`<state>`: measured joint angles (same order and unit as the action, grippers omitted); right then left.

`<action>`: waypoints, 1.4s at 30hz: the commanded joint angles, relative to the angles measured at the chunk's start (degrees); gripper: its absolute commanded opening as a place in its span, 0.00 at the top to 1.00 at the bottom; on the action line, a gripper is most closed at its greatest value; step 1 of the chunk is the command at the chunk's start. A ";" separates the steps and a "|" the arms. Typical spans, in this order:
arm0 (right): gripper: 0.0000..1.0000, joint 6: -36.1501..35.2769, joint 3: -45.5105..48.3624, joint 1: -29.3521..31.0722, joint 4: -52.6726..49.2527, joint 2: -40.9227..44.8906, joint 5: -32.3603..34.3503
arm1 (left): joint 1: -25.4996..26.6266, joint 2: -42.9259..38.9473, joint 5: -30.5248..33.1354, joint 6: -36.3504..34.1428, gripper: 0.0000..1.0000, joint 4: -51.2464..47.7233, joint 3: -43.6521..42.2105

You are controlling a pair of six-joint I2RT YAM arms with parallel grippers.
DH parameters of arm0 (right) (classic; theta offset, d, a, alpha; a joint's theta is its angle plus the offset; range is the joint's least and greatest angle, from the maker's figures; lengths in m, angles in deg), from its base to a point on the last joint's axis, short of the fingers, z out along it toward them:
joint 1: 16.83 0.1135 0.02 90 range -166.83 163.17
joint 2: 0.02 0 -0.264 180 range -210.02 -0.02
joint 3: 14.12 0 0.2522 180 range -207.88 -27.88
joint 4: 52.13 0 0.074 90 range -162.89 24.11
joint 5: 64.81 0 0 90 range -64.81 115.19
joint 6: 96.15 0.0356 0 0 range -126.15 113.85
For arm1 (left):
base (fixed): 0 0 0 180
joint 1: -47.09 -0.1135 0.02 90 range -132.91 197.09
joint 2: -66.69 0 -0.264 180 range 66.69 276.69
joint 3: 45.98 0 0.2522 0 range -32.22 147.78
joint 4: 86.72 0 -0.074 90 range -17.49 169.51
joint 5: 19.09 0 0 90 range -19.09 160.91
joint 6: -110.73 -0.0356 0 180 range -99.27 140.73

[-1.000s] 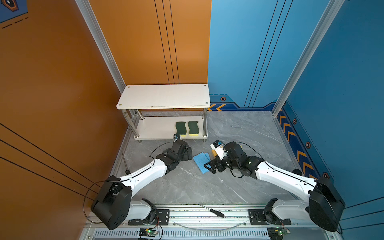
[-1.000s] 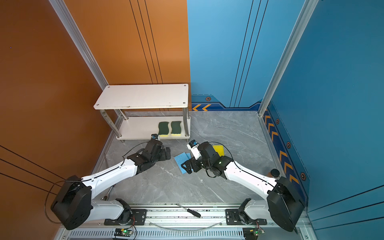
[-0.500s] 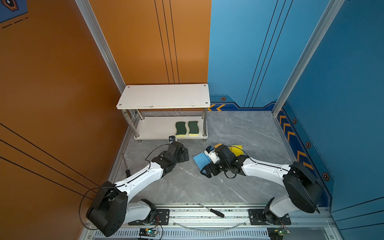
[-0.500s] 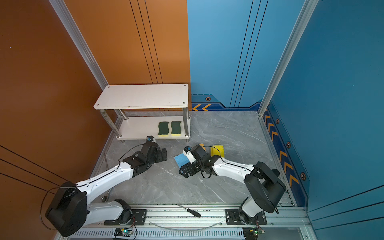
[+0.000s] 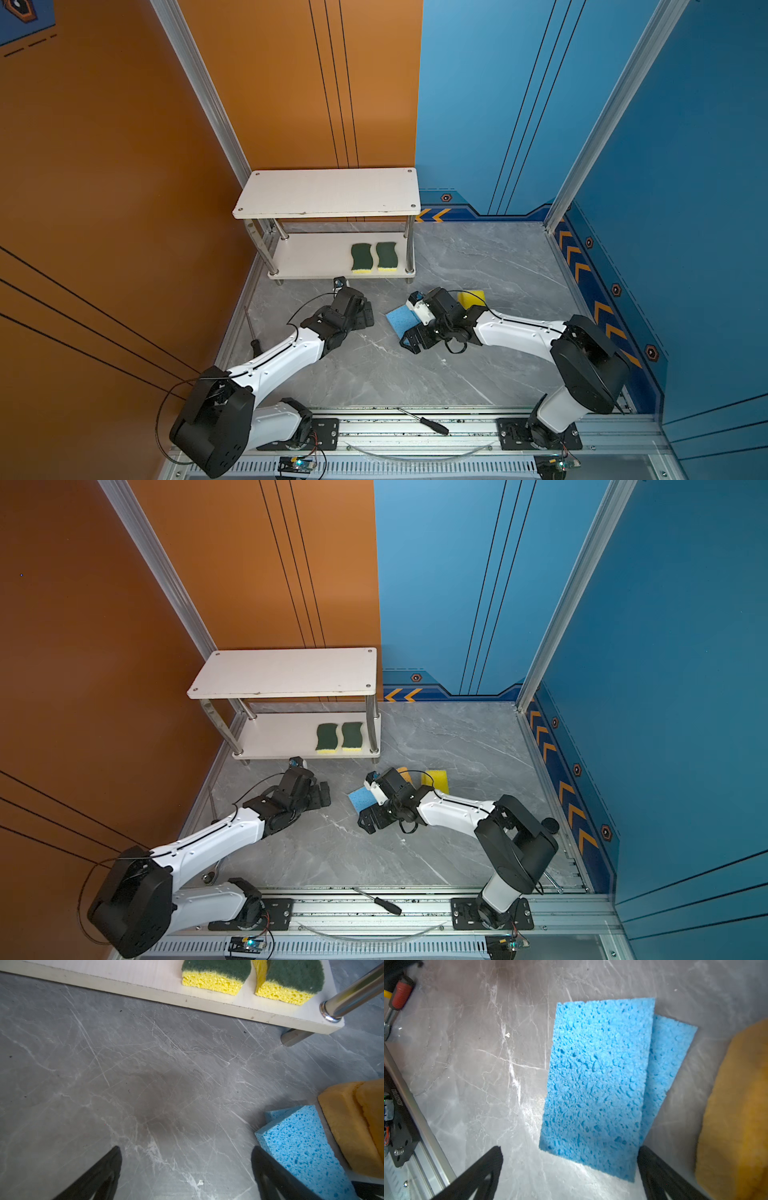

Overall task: Place and organize the cleaning sponges onto the shelf
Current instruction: 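Lower the left gripper onto the top blue sponge and close on it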

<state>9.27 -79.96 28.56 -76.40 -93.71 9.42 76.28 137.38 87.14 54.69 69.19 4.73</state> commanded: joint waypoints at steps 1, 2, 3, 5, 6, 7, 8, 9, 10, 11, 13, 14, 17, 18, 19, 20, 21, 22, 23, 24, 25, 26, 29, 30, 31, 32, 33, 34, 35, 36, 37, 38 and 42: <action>0.00 -0.26 -1.66 0.28 -2.70 -0.80 2.12 | -0.63 -0.15 -1.28 0.40 0.02 0.04 -0.65; 0.00 -0.22 -1.75 0.27 -2.61 -0.88 2.24 | -0.69 -0.05 -1.37 0.37 0.02 1.09 -0.63; 0.00 -0.30 -1.84 0.26 -2.70 -1.05 2.43 | -0.71 0.00 -1.53 0.40 0.02 1.27 -0.65; 0.00 -0.30 -2.05 0.30 -2.73 -1.38 2.84 | -0.71 0.23 -1.73 0.41 0.02 1.44 -0.61; 0.00 -0.28 -2.30 0.22 -2.77 -1.71 2.94 | -0.71 0.29 -1.77 0.33 0.02 1.52 -0.62; 0.00 -0.38 -2.46 0.21 -2.82 -2.11 2.77 | -0.77 0.17 -1.73 0.36 0.02 1.61 -0.60; 0.00 -0.48 -2.65 0.16 -2.80 -2.64 2.71 | -0.80 0.15 -1.75 0.39 0.02 1.70 -0.63; 0.00 -0.57 -3.18 0.19 -3.01 -3.33 2.62 | -0.80 0.29 -1.77 0.44 0.02 1.79 -0.61; 0.00 -0.80 -3.67 0.09 -3.36 -3.87 2.15 | -0.83 0.30 -1.94 0.39 0.02 1.89 -0.65; 0.00 -0.98 -4.27 0.15 -3.55 -4.48 1.17 | -0.89 0.47 -2.21 0.33 0.02 1.93 -0.58; 0.00 -1.27 -5.22 0.23 -3.09 -5.45 -1.10 | -0.89 0.57 -2.34 0.28 0.02 1.73 -0.39; 0.00 -1.42 -5.64 0.31 -2.74 -5.92 -2.55 | -0.89 0.55 -2.45 0.28 0.02 1.63 -0.37; 0.00 -2.42 -7.01 1.05 -2.41 -7.13 -4.81 | -0.98 0.12 -2.18 0.48 0.02 1.36 -0.56; 0.00 -2.72 -7.44 1.22 -2.47 -7.51 -5.38 | -0.99 0.01 -2.21 0.49 0.02 1.28 -0.60; 0.00 -3.00 -7.86 1.38 -2.55 -8.01 -6.11 | -1.00 -0.16 -2.25 0.50 0.02 1.21 -0.67; 0.00 -3.13 -8.40 1.59 -2.57 -8.49 -6.99 | -1.00 -0.42 -2.30 0.52 0.02 1.04 -0.79; 0.00 -3.28 -8.83 1.77 -2.59 -8.90 -7.75 | -0.98 -0.59 -2.29 0.59 0.02 0.85 -0.81; 0.00 -3.42 -9.28 1.97 -2.44 -9.41 -8.69 | -0.98 -0.86 -2.30 0.49 0.02 0.52 -0.87; 0.00 -3.47 -9.68 2.21 -2.33 -9.85 -9.55 | -0.98 -1.15 -2.03 0.50 0.02 0.17 -0.99; 0.00 -3.47 -10.04 2.39 -2.05 -10.29 -10.23 | -0.98 -1.46 -1.71 0.57 0.02 0.05 -1.11; 0.00 -3.47 -10.55 2.58 -1.70 -10.81 -10.94 | -0.98 -1.89 -1.35 0.76 0.02 0.04 -1.45; 0.00 -3.34 -11.20 2.77 -1.19 -11.50 -11.56 | -1.06 -2.29 -1.13 1.00 0.02 0.04 -1.90; 0.00 -3.08 -13.09 3.10 0.29 -13.54 -14.45 | -0.99 -3.89 -1.02 2.21 0.02 0.11 -3.70; 0.00 -2.88 -13.53 3.11 1.04 -14.00 -15.14 | -1.06 -4.44 -1.11 2.61 0.02 0.51 -4.31; 0.00 -2.72 -13.80 3.18 1.88 -14.39 -15.93 | -1.06 -5.13 -1.33 2.79 0.02 1.11 -5.08; 0.00 -2.65 -14.08 3.16 2.23 -14.50 -16.57 | -1.14 -5.71 -1.42 2.87 0.02 1.59 -5.74; 0.00 -2.56 -14.18 3.22 2.37 -14.30 -16.74 | -1.22 -6.12 -1.82 2.81 0.02 2.06 -6.08; 0.00 -2.67 -14.02 3.19 2.25 -13.81 -16.53 | -1.30 -6.57 -2.47 2.39 0.02 2.60 -6.38; 0.00 -2.76 -13.53 3.13 2.29 -13.03 -16.16 | -1.39 -6.82 -3.21 1.80 0.02 2.92 -6.43; 0.00 -2.85 -12.94 2.98 2.29 -12.19 -15.89 | -1.42 -6.93 -3.96 1.29 0.02 3.09 -6.35; 0.00 -2.89 -12.15 2.59 2.17 -11.12 -15.55 | -1.50 -6.83 -5.06 0.61 0.02 3.38 -6.11; 0.00 -2.93 -11.41 2.08 1.94 -9.96 -15.37 | -1.52 -6.52 -6.38 -0.16 0.02 3.79 -5.72; 0.00 -3.01 -8.47 -0.31 0.33 -4.73 -14.99 | -1.16 -4.10 -9.81 -1.69 0.02 4.26 -3.72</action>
<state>7.13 -89.99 30.07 -75.00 -103.24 -5.09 75.20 131.92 81.48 55.04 72.53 -0.80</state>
